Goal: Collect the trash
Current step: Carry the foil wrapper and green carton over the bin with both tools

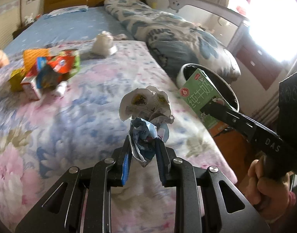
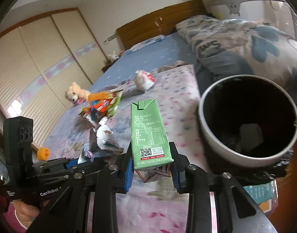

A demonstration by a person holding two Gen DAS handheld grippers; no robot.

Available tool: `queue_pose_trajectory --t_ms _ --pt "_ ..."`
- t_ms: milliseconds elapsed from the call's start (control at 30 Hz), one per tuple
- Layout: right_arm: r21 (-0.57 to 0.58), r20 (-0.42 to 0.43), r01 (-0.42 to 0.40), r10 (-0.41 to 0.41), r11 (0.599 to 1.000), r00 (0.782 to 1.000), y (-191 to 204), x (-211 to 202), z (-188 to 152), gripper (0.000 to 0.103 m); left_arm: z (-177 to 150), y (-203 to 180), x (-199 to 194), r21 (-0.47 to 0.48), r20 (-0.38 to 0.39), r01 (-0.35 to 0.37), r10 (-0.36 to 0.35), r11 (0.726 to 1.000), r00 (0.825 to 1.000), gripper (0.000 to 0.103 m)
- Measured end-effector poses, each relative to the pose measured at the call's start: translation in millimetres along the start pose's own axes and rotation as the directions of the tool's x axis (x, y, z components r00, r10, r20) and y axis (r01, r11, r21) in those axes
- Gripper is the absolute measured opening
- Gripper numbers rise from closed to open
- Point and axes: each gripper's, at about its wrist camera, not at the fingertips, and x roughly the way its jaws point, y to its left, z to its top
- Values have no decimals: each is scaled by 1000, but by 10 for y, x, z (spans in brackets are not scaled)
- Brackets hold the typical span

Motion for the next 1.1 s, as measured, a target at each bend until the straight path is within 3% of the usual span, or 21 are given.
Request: queue_pose_trajectory --t_ms 600,1100 --pt "85 67 100 -106 991 992 -573 -420 40 32 246 -635 187 127 -13 43 -42 991 999 22" --pt "111 67 180 -188 977 980 -956 -542 181 32 575 -1161 407 232 -17 64 -62 971 998 22"
